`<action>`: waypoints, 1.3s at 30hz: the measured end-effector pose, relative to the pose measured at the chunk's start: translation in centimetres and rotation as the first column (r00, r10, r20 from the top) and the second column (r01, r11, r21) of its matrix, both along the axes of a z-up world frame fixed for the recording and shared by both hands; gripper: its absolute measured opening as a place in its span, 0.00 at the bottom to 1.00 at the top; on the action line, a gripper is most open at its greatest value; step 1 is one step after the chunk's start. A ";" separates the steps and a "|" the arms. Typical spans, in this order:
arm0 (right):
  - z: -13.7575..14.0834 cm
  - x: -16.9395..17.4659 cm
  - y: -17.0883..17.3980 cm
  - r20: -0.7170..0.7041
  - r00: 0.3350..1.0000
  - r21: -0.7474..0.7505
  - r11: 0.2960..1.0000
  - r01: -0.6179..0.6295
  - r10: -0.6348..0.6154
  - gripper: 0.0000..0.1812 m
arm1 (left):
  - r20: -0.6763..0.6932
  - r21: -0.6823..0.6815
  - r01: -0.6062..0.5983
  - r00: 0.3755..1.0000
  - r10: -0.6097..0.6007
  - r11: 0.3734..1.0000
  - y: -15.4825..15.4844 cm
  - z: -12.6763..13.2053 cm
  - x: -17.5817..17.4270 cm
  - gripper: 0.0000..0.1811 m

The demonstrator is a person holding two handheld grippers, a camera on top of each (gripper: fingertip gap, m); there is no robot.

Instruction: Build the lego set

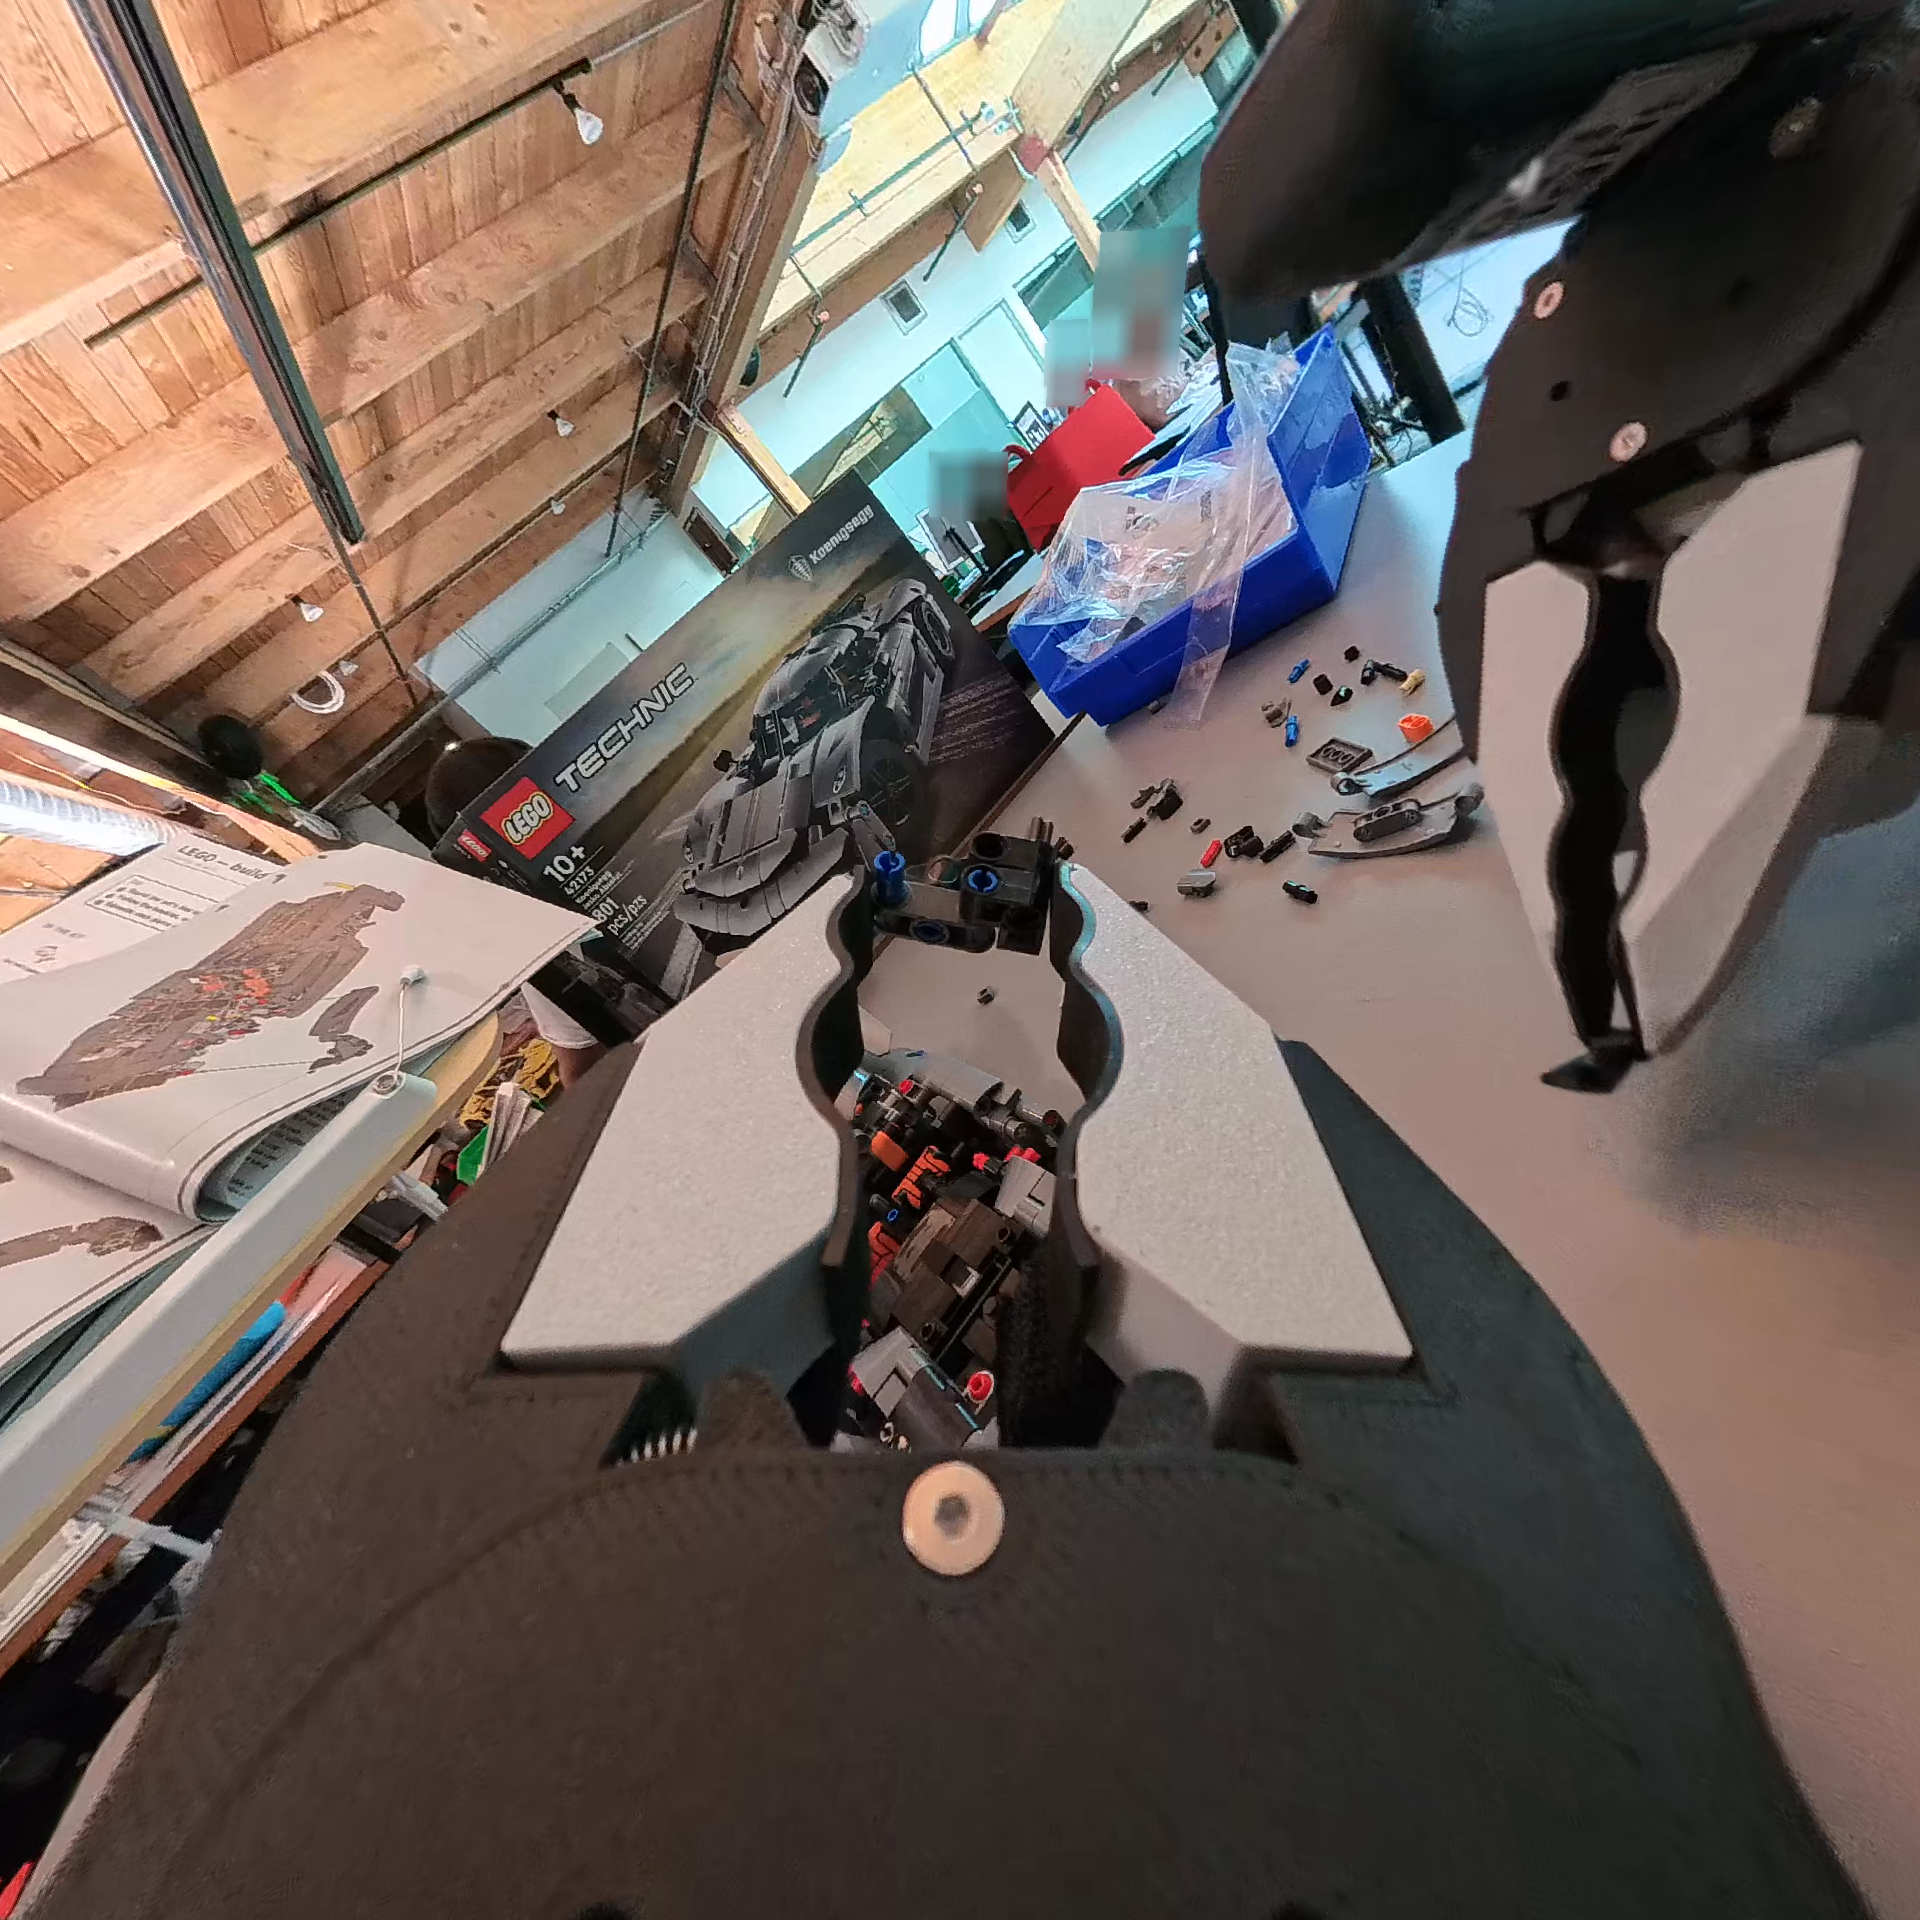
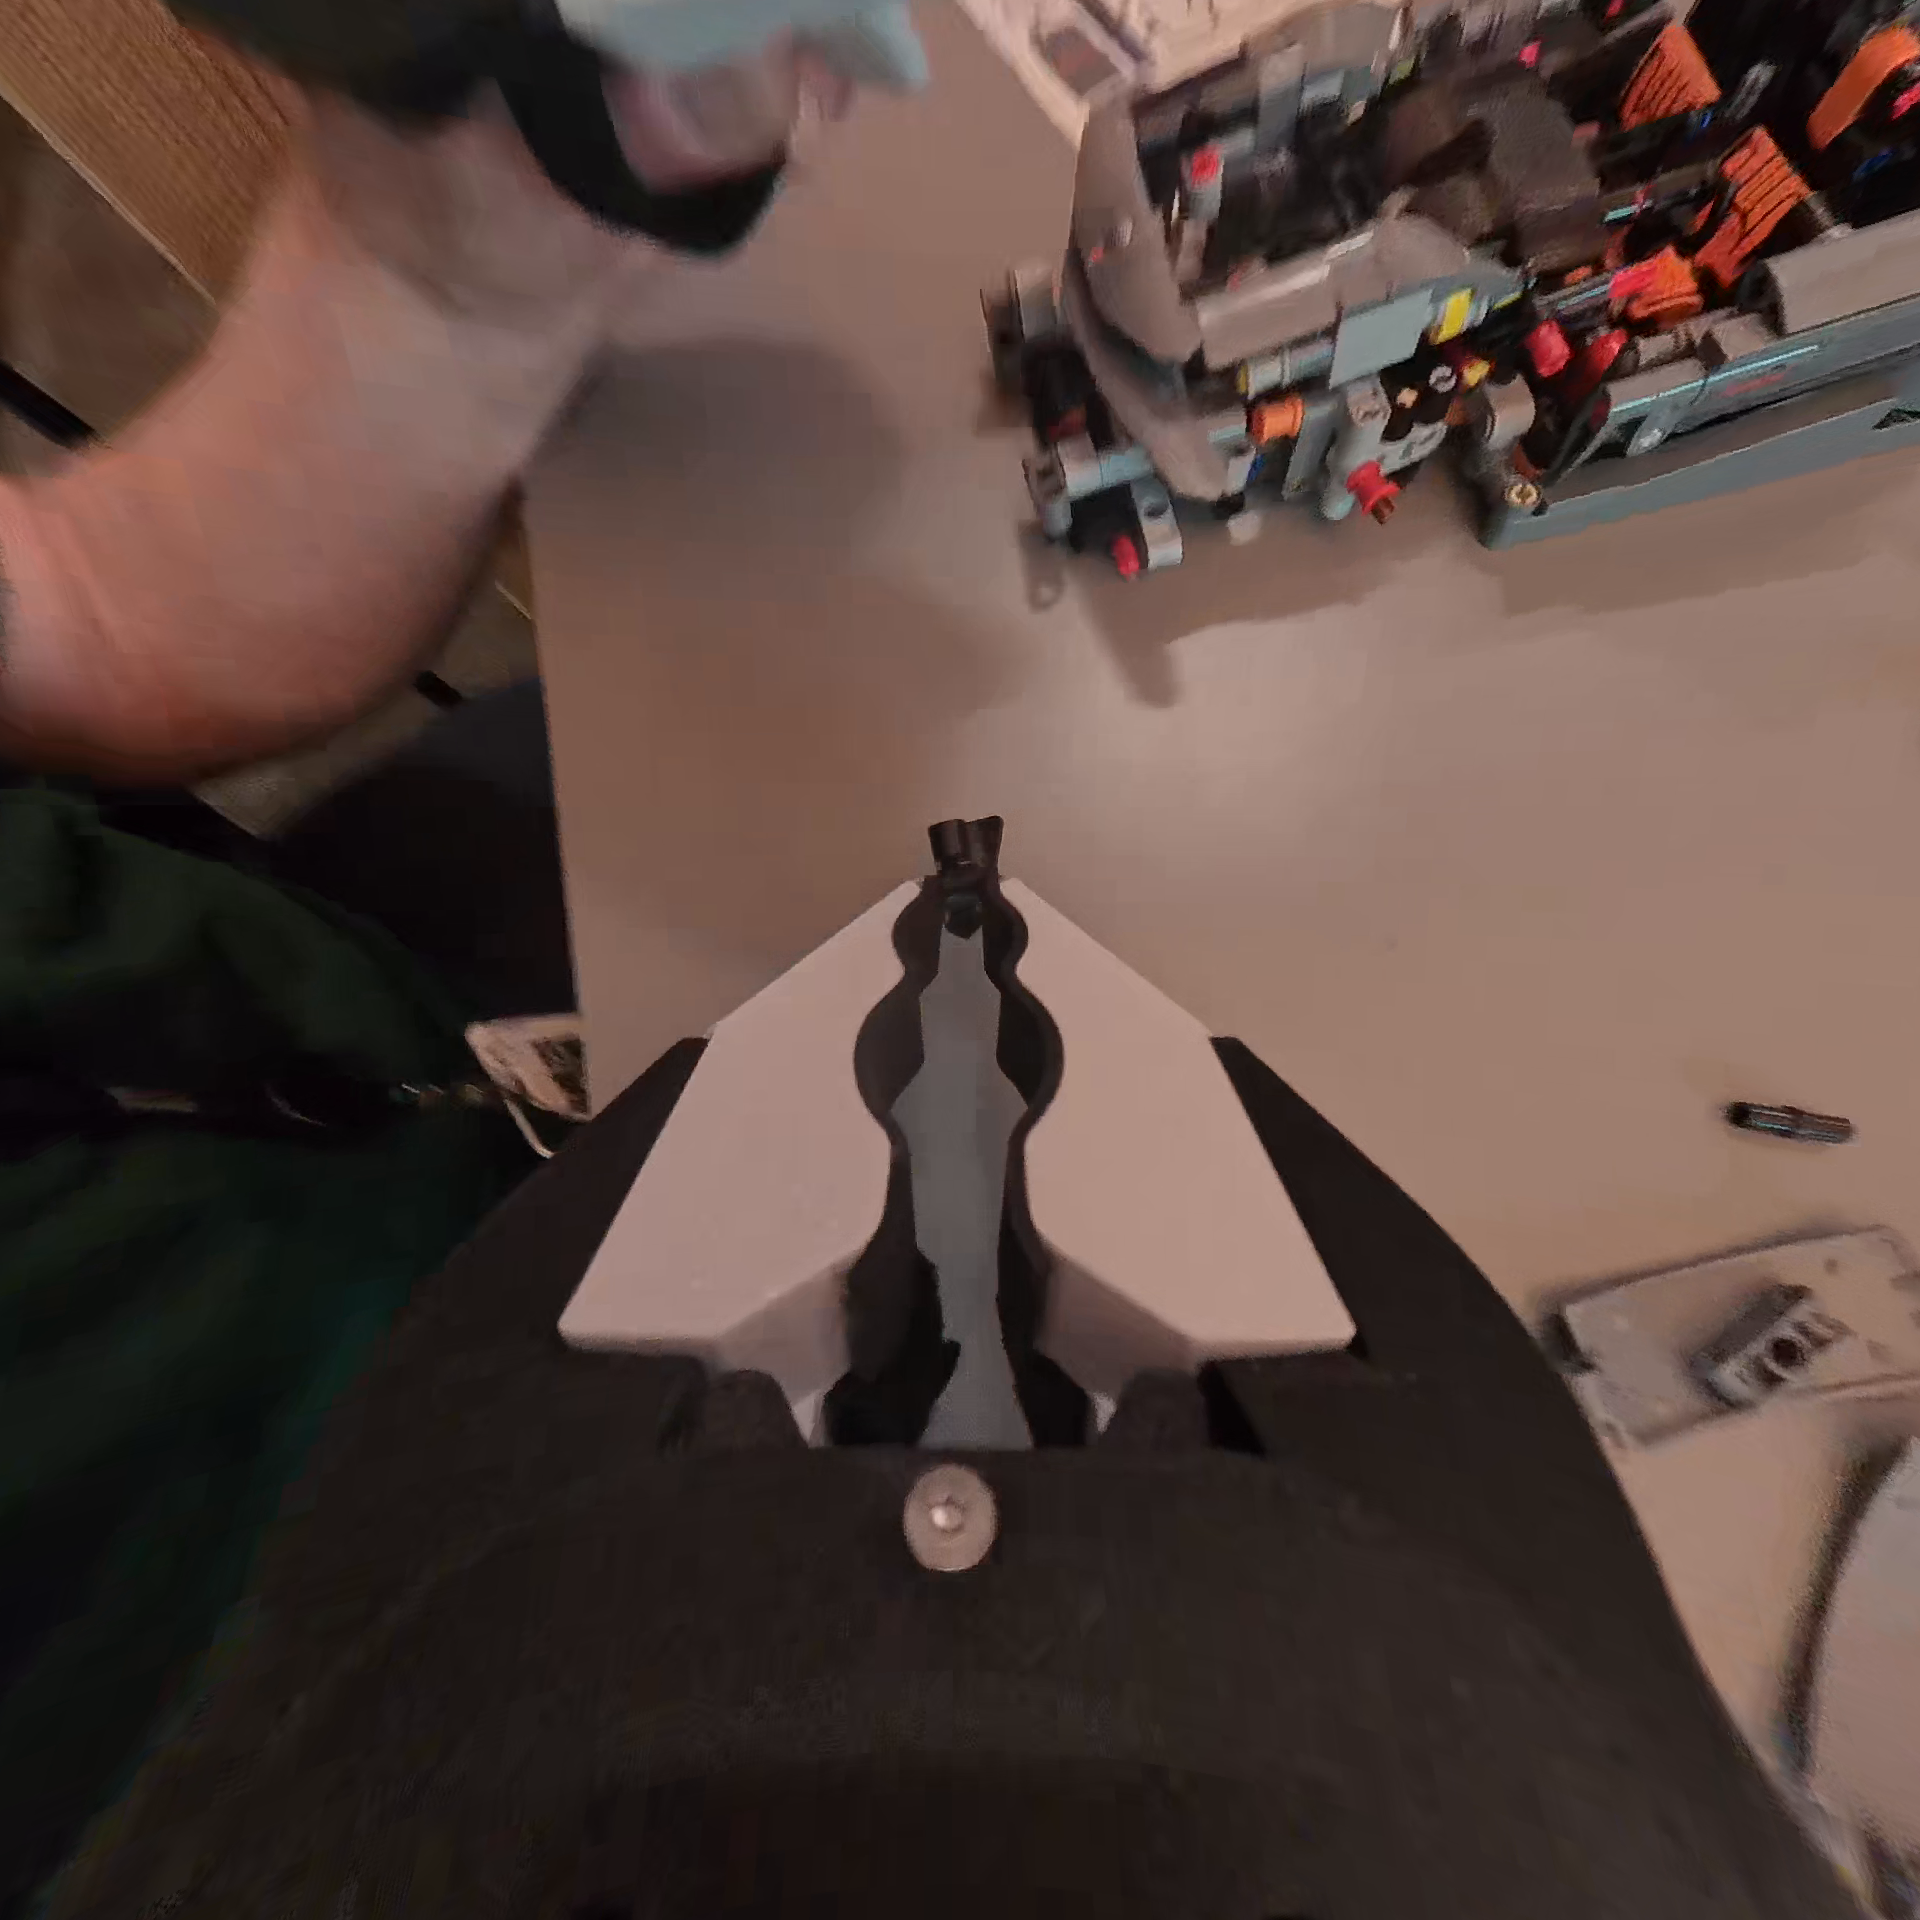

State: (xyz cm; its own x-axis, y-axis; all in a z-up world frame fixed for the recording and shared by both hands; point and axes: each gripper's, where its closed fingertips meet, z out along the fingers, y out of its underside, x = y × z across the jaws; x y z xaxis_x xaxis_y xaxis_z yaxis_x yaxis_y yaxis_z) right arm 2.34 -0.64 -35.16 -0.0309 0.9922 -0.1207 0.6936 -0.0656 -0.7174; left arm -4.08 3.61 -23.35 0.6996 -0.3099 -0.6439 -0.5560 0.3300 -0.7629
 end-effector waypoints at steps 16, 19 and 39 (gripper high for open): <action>2.8 0.9 0.3 -0.156 0.986 -0.405 0.914 -0.009 -0.060 0.03 | -0.089 -0.010 -0.014 0.996 0.013 1.000 0.4 -1.0 1.0 0.17; 2.3 0.9 0.9 -0.120 0.991 -0.320 0.947 0.022 -0.063 0.03 | -0.085 -0.017 -0.016 0.996 0.014 1.000 0.5 -1.1 0.9 0.17; 6.0 1.1 2.6 -0.252 0.962 -0.033 0.994 0.100 -0.105 0.03 | -0.169 -0.050 0.001 0.986 -0.010 0.999 -0.6 -2.0 3.1 0.17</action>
State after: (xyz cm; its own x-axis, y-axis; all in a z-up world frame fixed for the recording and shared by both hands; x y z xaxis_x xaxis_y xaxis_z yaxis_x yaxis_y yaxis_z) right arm 3.44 1.96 -29.13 0.0391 0.9892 -0.1416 0.4786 -0.1429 -0.8663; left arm -0.97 3.06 -25.37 0.5801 -0.3480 -0.7365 -0.6767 0.2974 -0.6735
